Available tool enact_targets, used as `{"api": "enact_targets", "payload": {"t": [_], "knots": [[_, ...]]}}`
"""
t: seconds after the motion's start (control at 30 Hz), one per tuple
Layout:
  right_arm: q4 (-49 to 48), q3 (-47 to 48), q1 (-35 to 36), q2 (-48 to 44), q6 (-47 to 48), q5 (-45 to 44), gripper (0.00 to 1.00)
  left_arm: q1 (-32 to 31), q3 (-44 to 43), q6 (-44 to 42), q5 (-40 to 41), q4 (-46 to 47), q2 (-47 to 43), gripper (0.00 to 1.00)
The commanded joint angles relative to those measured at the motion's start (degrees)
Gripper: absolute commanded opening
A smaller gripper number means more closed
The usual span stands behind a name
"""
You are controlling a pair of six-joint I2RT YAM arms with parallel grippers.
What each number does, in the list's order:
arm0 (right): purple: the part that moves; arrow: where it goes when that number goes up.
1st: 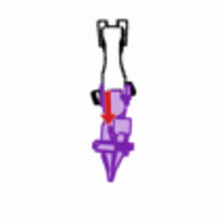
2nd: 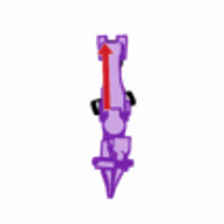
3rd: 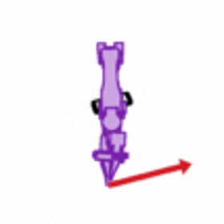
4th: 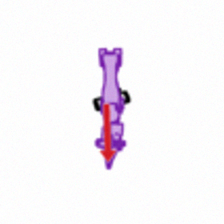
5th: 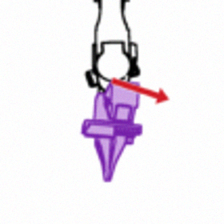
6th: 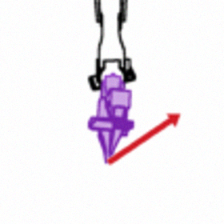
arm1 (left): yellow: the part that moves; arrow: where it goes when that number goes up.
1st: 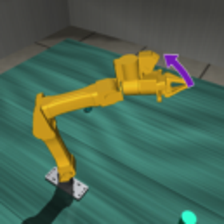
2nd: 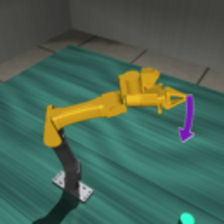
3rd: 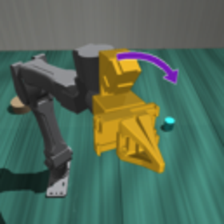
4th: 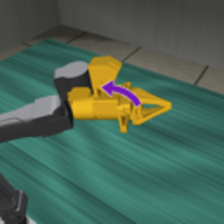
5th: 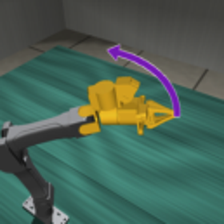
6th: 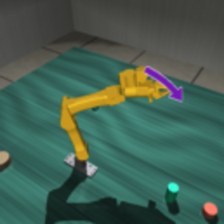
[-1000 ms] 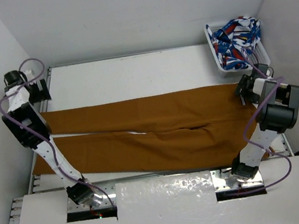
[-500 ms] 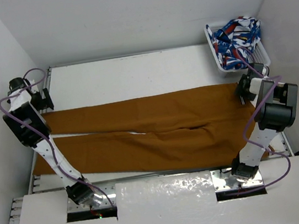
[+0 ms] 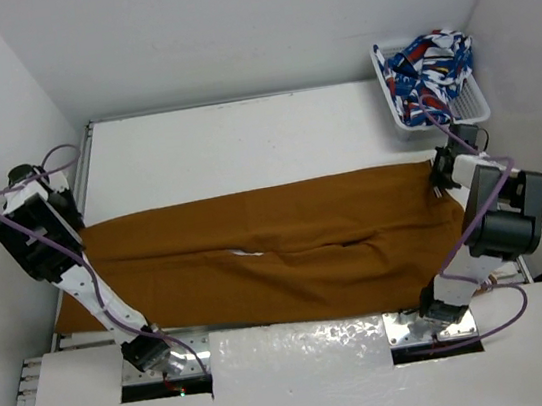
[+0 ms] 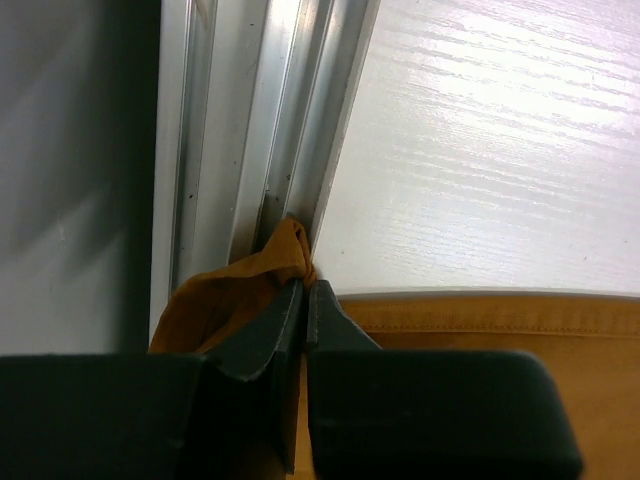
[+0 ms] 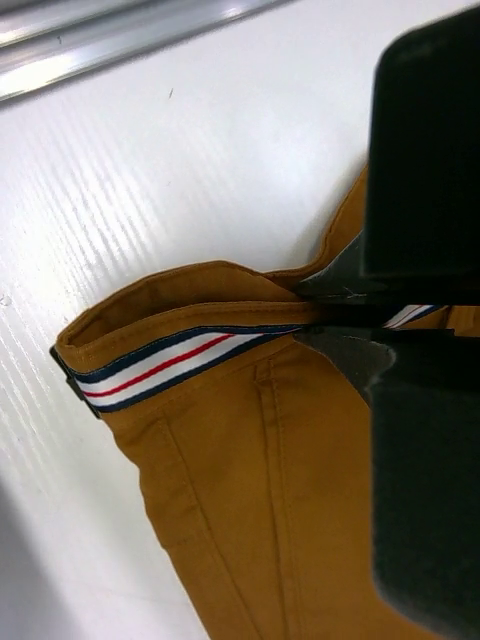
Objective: Fold and stack the trousers
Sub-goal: Fold the trousers
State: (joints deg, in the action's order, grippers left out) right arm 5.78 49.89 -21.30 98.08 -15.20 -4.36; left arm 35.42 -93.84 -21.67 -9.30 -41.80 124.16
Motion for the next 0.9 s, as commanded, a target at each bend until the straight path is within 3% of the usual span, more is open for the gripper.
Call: {"api": "enact_targets", "payload": {"t": [0.0,0.27,0.47,0.6,0.7,0.73,0.87], "knots": [[-0.6,-3.3,-0.1,-7.3,5.4,-0.8,0.0,-0.4,0.1,-0.9,-4.8,-2.1,-2.9,0.0],[-9.2,-5.1,-1.8,-16.0,3.3,-0.5,0.0,-0.4,-10.4,-2.6,-5.5,1.2,-7.4,0.0],[-20.2,-4.8,-8.3,-17.9,-5.0,5.7,0.0,-0.4,-7.9,-1.0,-11.5,12.0,-17.3,0.0],[-26.7,-7.3,-11.2,-22.5,-8.8,11.7,0.0,0.2,-7.8,-1.2,-7.7,6.7,-21.5,0.0],[-28.4,-13.1,-12.1,-27.2,-8.2,10.8,0.0,4.1,-4.1,-1.6,-4.9,-2.0,-23.7,0.0],[-30.2,-18.6,-12.5,-30.7,-8.9,9.8,0.0,5.6,0.7,-1.8,-4.9,-4.1,-25.4,0.0],[-41.9,-33.3,-16.2,-38.1,-20.6,4.8,0.0,14.8,14.8,-5.5,-7.8,-4.9,-31.3,0.0]]}}
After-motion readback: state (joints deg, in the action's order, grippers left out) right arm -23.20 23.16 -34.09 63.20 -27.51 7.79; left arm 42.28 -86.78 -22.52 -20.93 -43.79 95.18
